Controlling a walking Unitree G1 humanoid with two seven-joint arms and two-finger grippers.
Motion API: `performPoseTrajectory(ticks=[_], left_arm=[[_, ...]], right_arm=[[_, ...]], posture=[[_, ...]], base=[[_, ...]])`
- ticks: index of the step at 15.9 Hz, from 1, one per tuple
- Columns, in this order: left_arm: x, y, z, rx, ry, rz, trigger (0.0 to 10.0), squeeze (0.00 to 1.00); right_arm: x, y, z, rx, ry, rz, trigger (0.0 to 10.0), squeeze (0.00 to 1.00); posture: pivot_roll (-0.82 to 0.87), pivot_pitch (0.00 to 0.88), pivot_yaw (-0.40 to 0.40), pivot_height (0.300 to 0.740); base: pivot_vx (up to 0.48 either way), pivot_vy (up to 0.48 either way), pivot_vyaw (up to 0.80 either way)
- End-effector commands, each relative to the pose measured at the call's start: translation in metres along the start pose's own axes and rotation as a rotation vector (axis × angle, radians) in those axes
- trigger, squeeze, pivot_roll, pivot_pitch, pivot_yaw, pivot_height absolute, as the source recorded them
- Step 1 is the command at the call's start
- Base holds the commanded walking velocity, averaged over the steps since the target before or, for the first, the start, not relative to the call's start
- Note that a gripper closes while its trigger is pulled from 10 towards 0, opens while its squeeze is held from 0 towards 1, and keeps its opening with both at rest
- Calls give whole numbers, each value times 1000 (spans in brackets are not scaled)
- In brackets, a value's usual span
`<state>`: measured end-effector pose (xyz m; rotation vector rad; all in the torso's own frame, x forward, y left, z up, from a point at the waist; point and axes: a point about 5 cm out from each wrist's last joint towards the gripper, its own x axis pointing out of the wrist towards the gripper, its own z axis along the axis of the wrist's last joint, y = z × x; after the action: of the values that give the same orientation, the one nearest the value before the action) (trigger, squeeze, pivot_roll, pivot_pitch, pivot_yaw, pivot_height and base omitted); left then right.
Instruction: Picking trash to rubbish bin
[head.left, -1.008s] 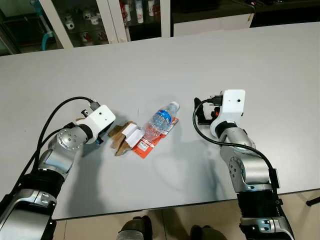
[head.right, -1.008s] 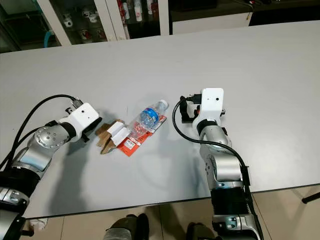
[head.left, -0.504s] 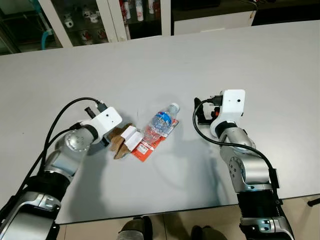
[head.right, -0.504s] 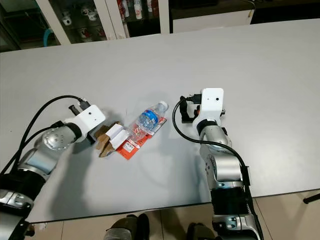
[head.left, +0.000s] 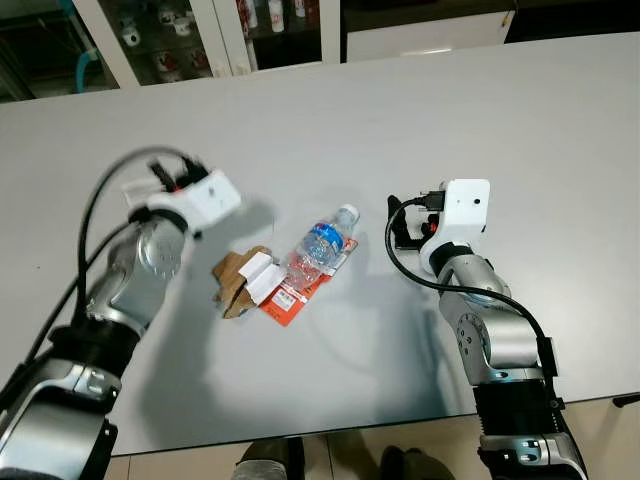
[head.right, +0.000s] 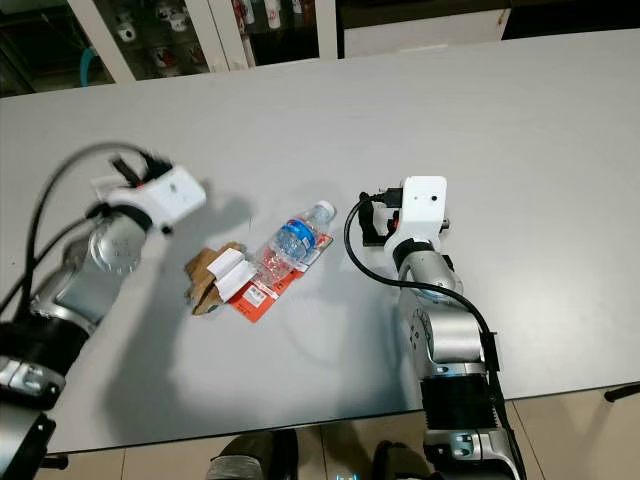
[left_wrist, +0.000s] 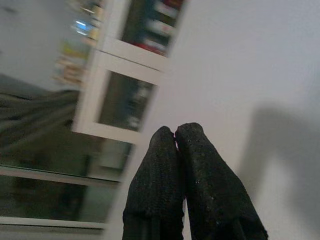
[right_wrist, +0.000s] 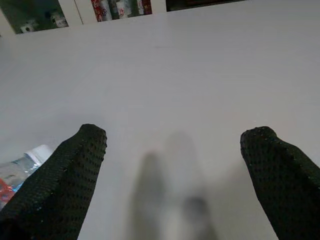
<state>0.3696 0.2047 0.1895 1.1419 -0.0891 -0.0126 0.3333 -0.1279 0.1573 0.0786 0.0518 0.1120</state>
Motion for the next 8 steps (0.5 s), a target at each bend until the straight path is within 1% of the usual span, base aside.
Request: performPoseTrajectory(ticks=[1,2,3,4,5,6,8], left_arm=[[0,12,2,19,-14,83,10000,0],[1,17,6,2,-29,128,10000,0],[1,18,7,-11,-36,146,10000,0],[0,20,13,-85,-67,192,10000,0],[-1,20,15,-117,-78,202,10000,0],[-3,18,23,-269,-107,227,10000,0],[-7,9,33,-409,-140,228,10000,0]], right_arm=[[0,2,3,38,3,21,10000,0],[0,2,4,47,1,25,10000,0],[0,3,4,53,1,26,10000,0],[0,3,5,76,-2,29,10000,0],[0,3,5,84,-3,30,10000,0],[0,3,10,92,-12,37,10000,0],[1,6,16,100,-33,56,10000,0]], posture=[[4,138,73,720],[4,135,73,720],[3,135,73,720],[3,135,71,720],[3,135,71,720],[2,137,68,720],[1,138,63,720]], base=[[0,0,0],[0,0,0],[0,0,0],[0,0,0],[0,0,0],[0,0,0],[0,0,0]])
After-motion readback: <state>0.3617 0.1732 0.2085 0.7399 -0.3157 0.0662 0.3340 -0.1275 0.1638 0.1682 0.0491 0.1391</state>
